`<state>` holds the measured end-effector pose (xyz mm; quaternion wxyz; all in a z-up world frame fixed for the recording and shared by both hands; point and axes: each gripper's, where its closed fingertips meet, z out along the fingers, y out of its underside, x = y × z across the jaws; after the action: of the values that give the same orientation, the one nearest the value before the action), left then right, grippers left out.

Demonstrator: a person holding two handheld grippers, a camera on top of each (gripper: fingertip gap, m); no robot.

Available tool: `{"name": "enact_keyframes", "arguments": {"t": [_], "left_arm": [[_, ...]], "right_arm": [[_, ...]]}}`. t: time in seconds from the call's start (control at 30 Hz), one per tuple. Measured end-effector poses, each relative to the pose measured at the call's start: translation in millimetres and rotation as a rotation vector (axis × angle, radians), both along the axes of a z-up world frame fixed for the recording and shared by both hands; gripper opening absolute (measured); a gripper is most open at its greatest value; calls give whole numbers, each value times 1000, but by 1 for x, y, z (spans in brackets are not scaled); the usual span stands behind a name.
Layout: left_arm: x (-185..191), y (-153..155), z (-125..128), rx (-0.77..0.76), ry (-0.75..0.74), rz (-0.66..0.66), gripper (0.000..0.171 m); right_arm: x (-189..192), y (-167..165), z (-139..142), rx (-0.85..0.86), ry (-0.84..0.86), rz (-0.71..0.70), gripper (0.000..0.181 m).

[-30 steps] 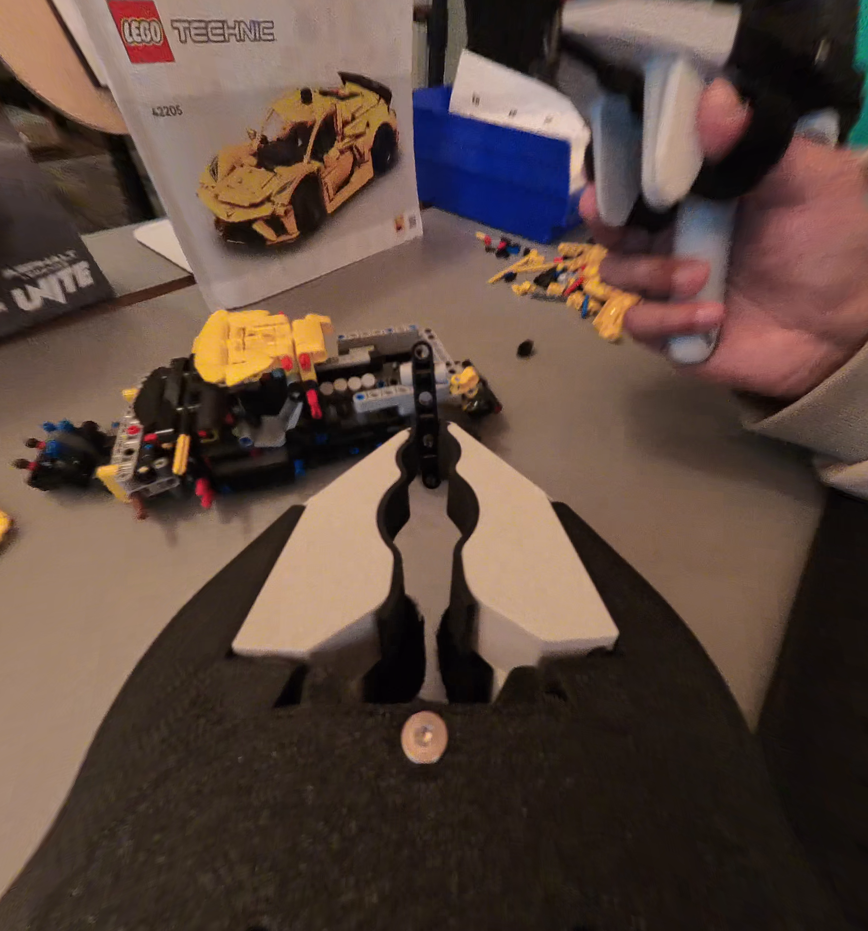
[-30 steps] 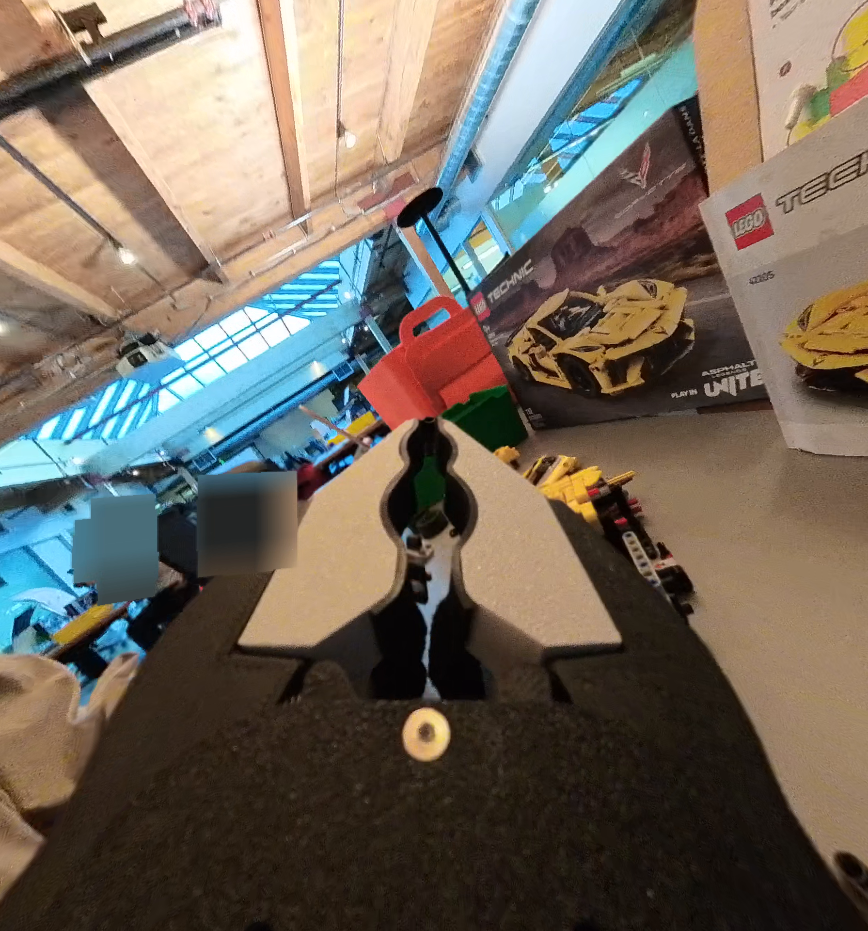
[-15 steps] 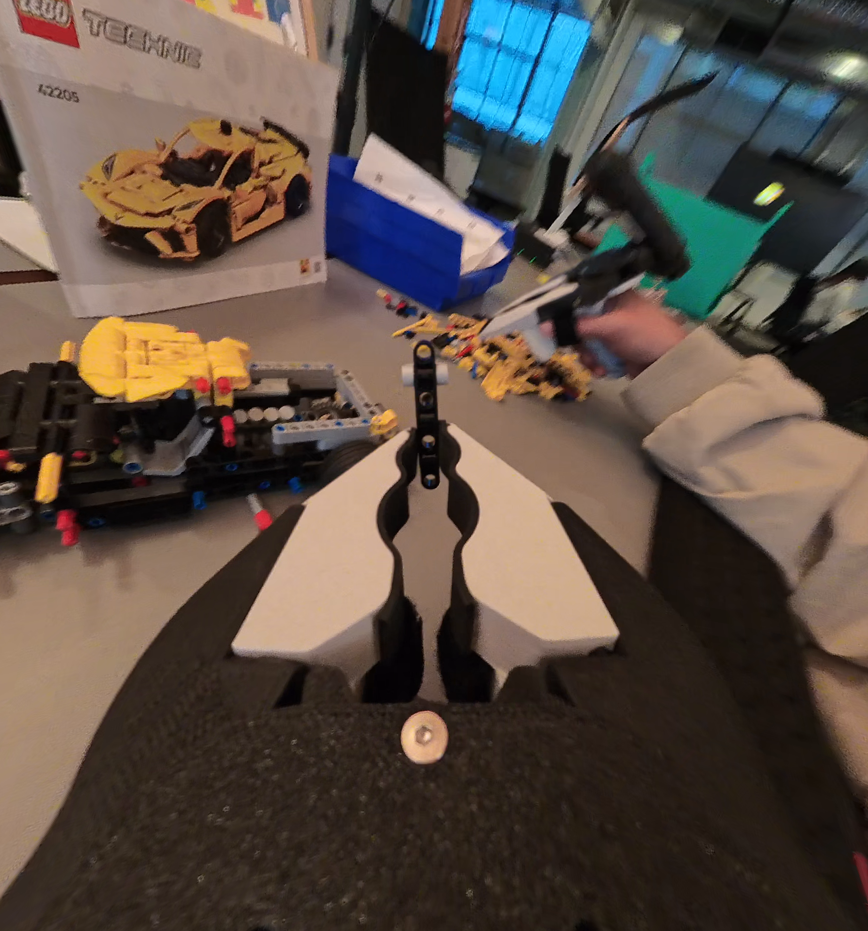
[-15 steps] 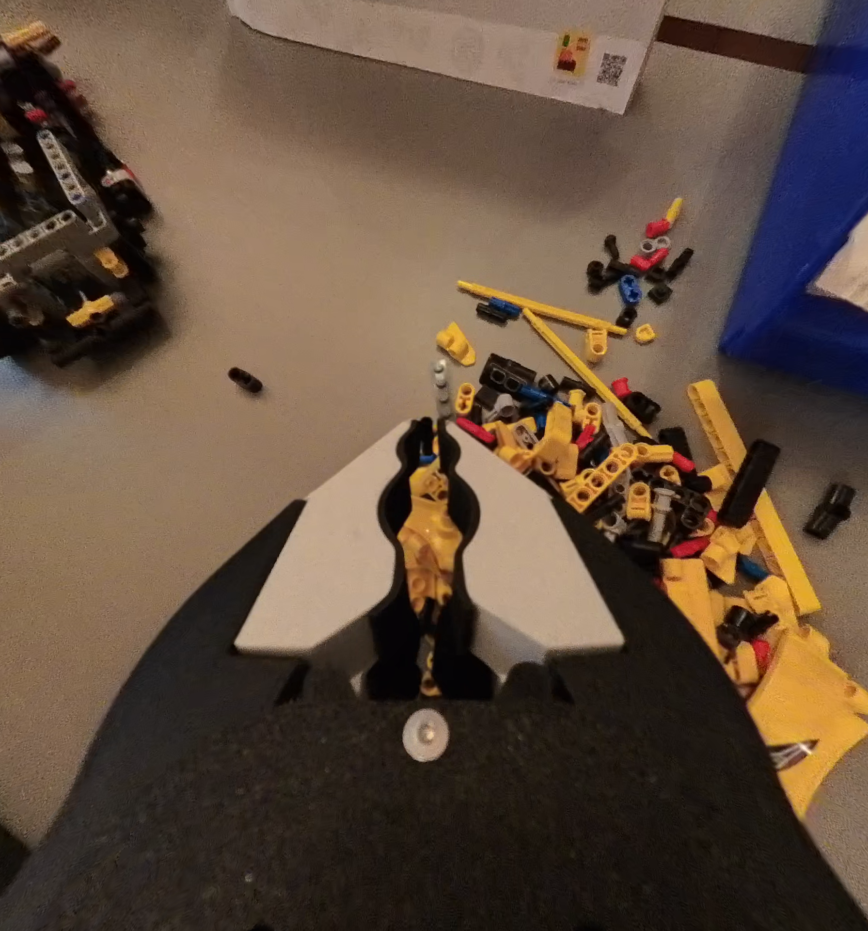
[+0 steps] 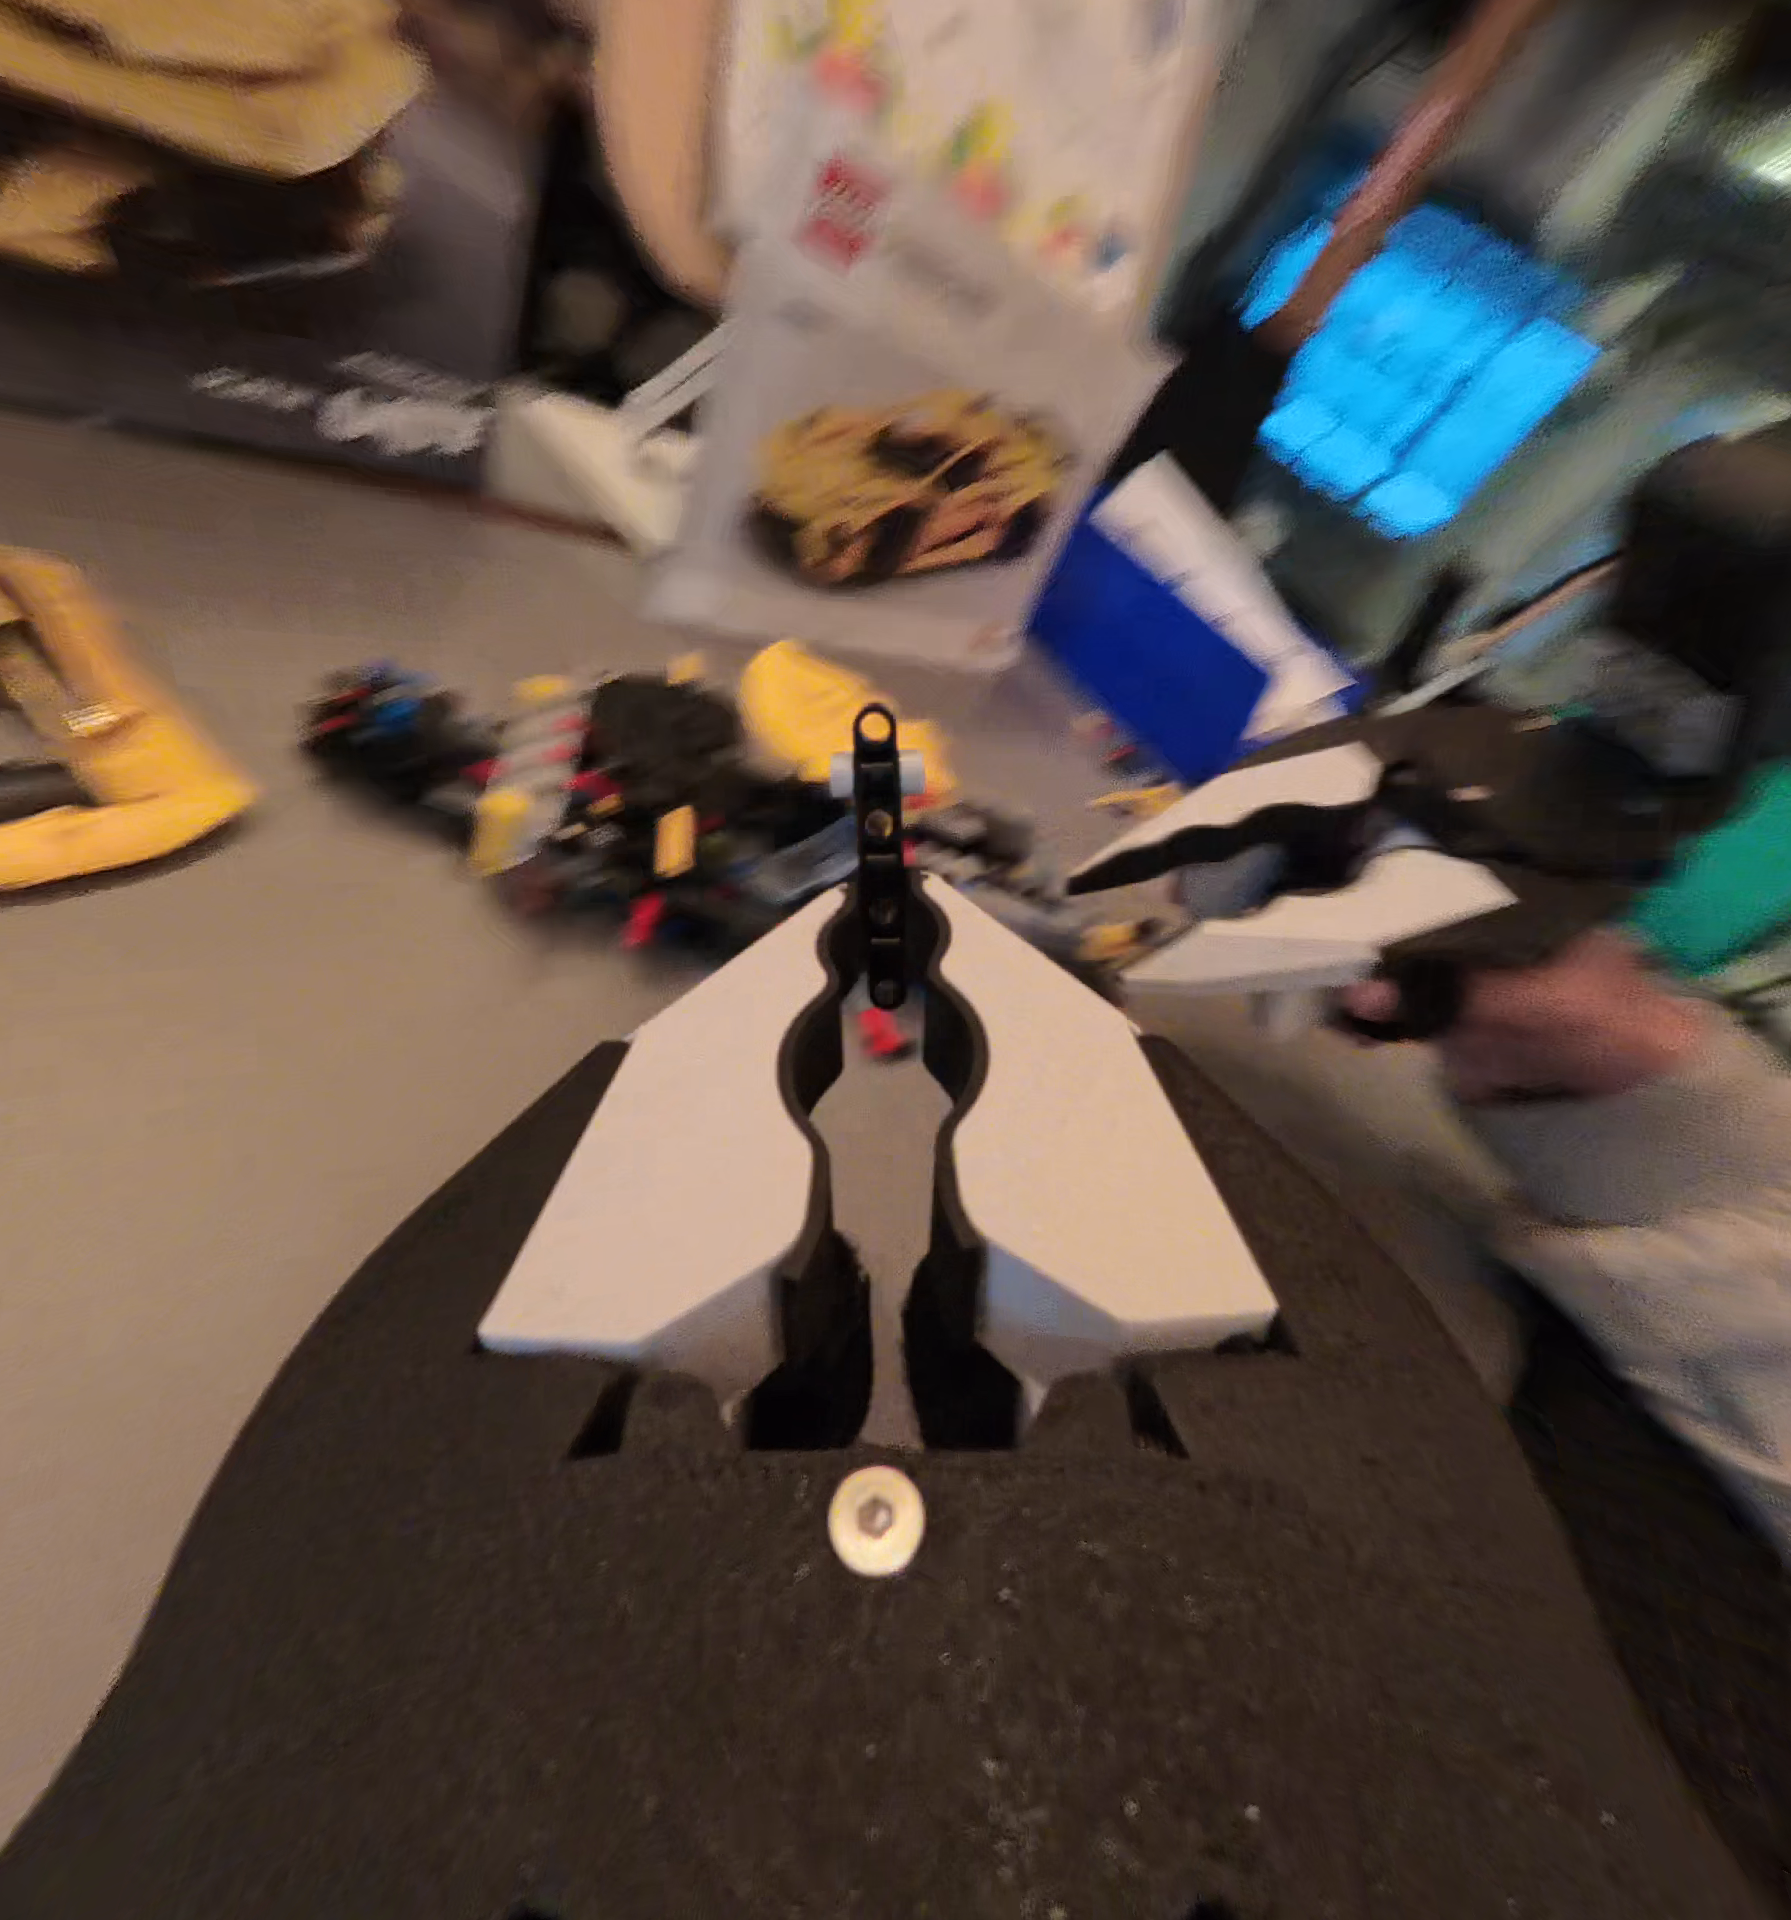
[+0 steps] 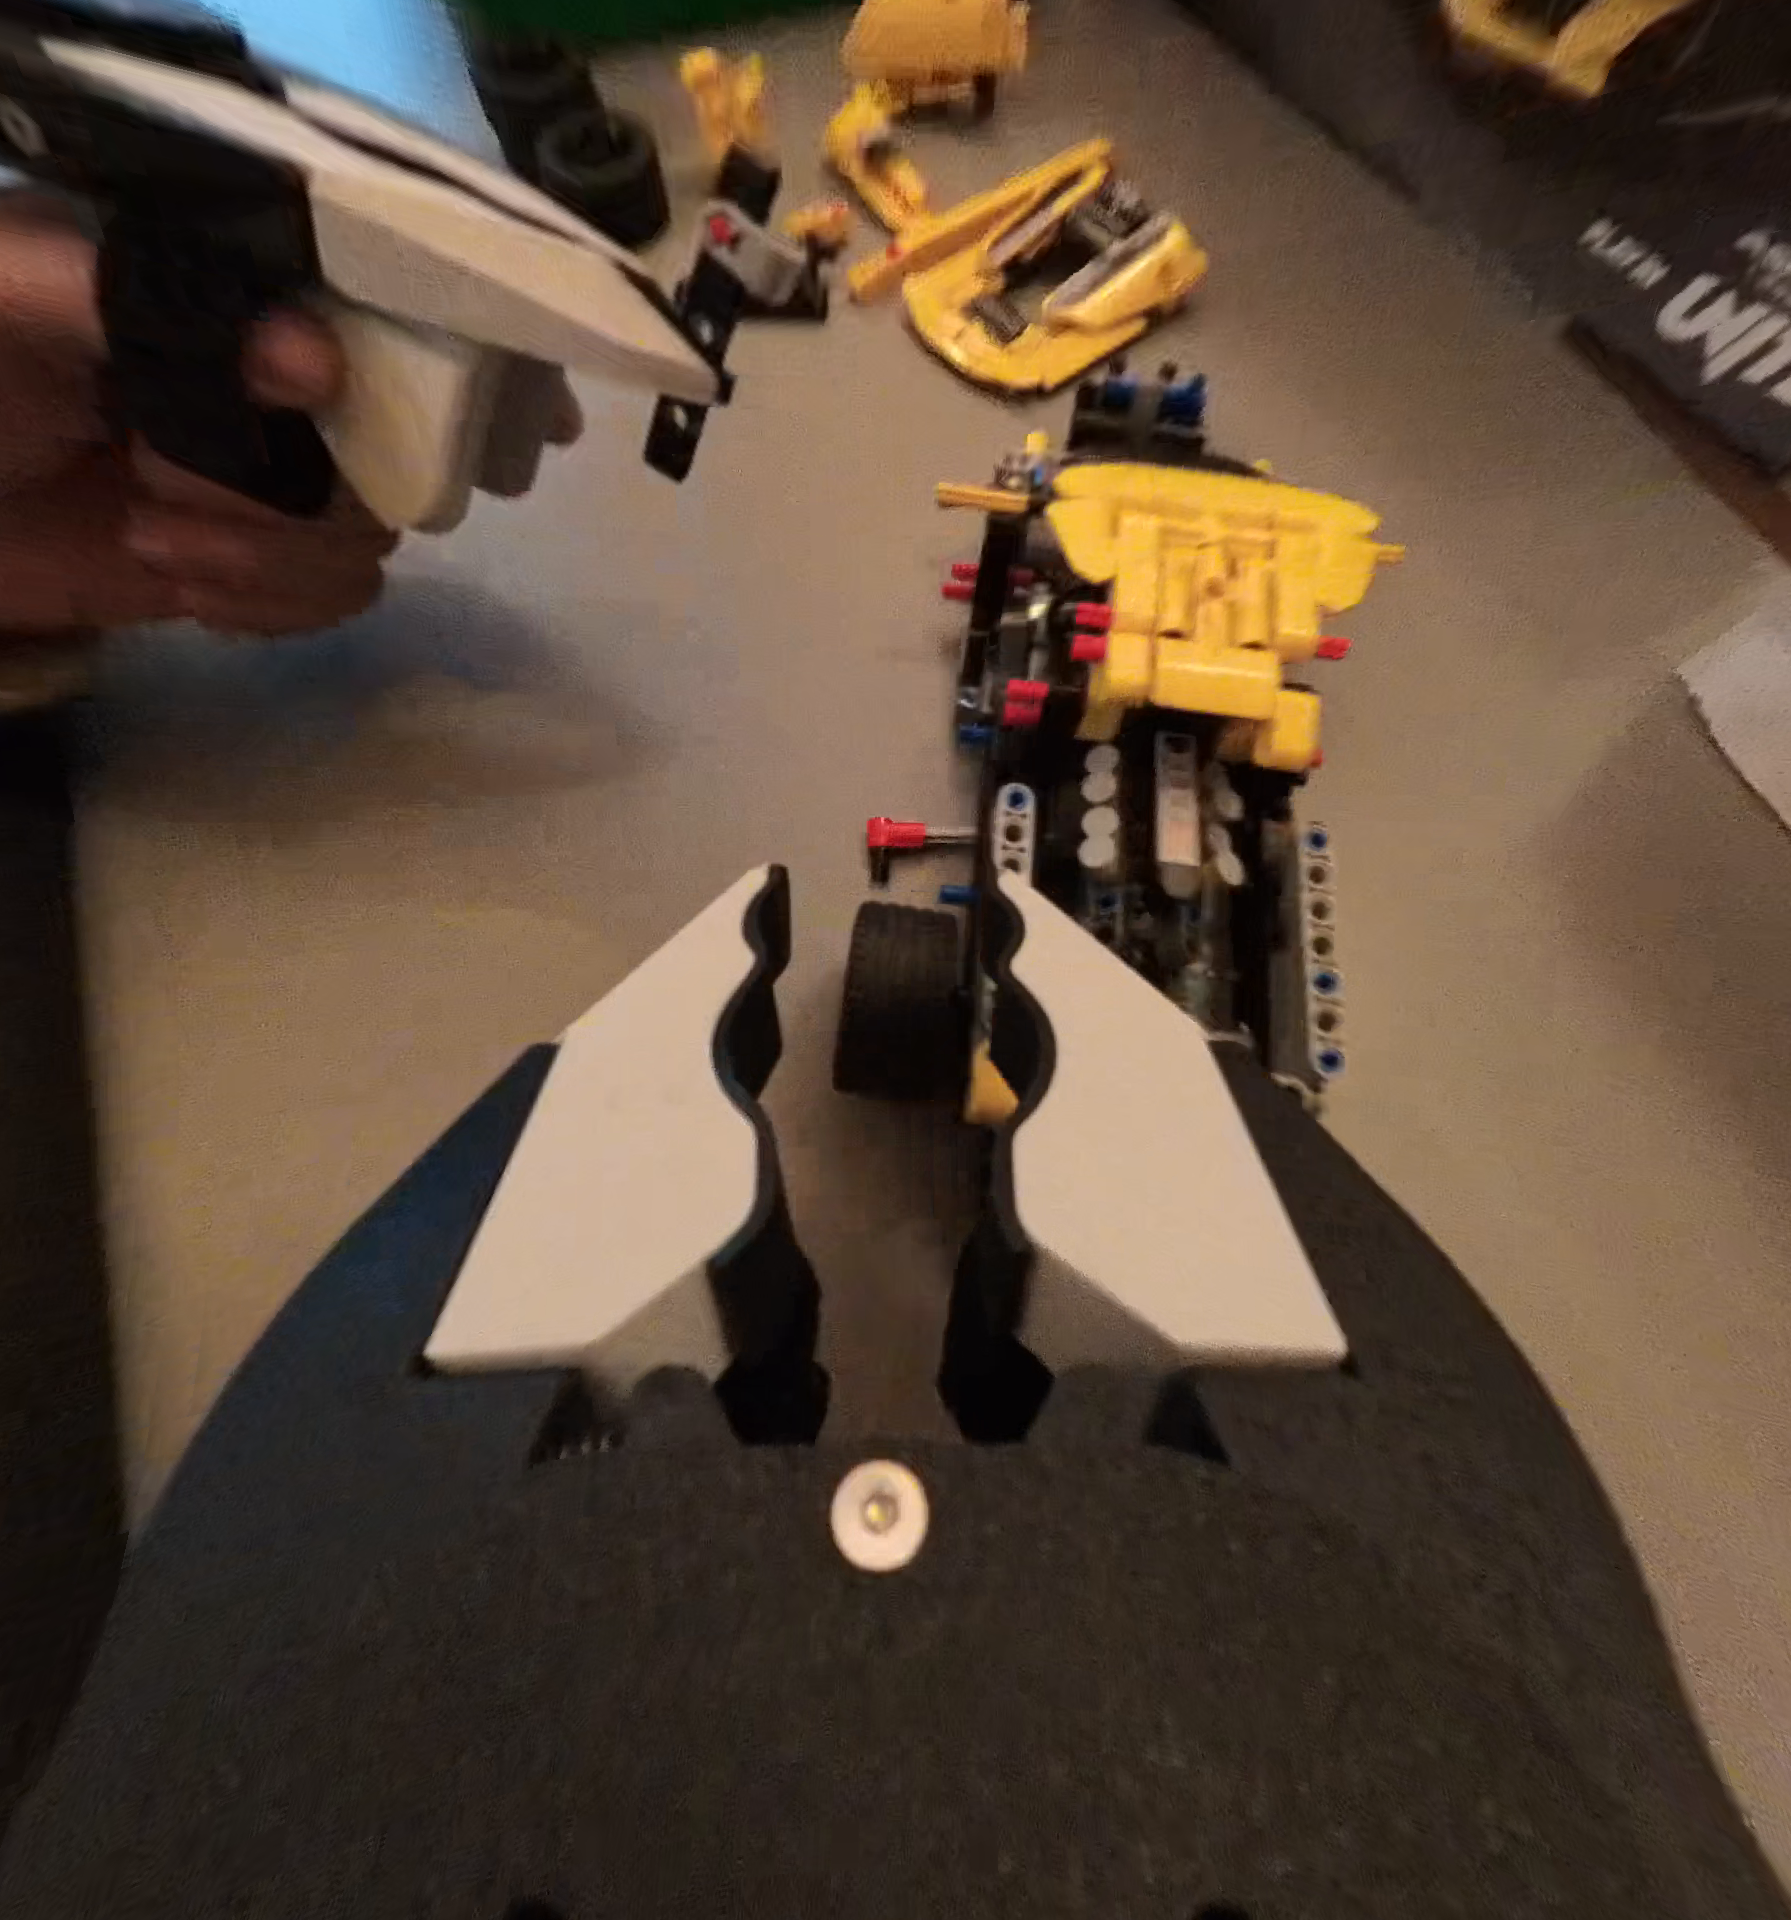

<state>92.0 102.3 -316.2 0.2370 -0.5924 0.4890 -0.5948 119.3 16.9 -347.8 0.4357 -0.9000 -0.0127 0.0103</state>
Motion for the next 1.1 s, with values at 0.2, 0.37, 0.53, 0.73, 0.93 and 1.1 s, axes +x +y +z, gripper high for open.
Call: {"name": "enact_keyframes", "arguments": {"t": [0.2,0.37,0.53,0.73,0.93,1.1], "left_arm": [[0,17,-55,351,293,85,6],[0,17,-59,475,319,86,6],[3,-21,-39,344,186,-79,6],[-33,-88,55,-52,-282,-458,6],[-43,-93,66,-131,-325,-528,6],[-48,-101,67,-102,-340,-564,6]], "right_arm": [[-14,29,0,37,-151,-25,25],[-18,19,2,71,-134,-27,31],[-16,8,9,165,-57,-27,30],[-55,-4,95,612,480,227,40],[-67,-9,108,658,633,309,31],[-65,-8,112,694,644,301,28]]}}
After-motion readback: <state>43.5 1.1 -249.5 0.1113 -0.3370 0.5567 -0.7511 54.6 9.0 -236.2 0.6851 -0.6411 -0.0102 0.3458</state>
